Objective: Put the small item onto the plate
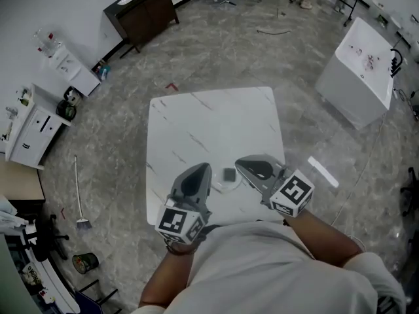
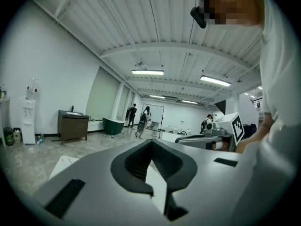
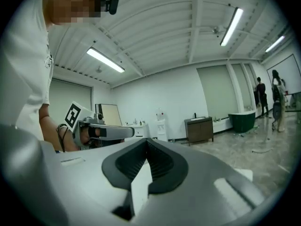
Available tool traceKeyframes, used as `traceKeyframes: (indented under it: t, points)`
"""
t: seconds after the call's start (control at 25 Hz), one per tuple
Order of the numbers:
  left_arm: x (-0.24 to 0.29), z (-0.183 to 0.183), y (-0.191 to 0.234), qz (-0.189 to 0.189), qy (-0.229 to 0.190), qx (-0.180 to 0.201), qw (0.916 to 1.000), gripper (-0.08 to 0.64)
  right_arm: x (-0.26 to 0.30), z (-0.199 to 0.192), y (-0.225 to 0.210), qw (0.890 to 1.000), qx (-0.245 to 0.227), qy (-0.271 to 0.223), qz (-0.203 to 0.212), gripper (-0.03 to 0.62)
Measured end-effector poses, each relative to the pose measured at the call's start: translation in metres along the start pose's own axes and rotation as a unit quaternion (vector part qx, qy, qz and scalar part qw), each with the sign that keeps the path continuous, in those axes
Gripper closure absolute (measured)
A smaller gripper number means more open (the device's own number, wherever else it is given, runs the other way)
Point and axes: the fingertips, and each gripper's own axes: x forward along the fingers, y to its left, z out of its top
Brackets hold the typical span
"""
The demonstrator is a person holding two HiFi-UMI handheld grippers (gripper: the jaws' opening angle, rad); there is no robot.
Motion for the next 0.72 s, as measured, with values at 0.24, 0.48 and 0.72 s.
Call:
traceKeyframes:
  t: [0.24, 0.48, 0.72]
  points:
    - [-0.009, 0.078, -0.026, -0.017, -0.050, 0.016, 0.9985, 0.554, -0.014, 0.081, 0.017, 0.998, -0.043, -0.052, 0.002, 0.589]
    - [-0.013, 0.106, -0.037, -0.018, -0.076, 0.024, 0.9967, 0.554, -0.022, 0.120, 0.033, 0.995, -0.066, -0.073, 0.010, 0.589]
    - [-0.021, 0.128, -0.052, -0.023, -0.090, 0.042, 0.9948, 0.554, -0.025, 0.141, 0.045, 0.993, -0.067, -0.091, 0.016, 0.589]
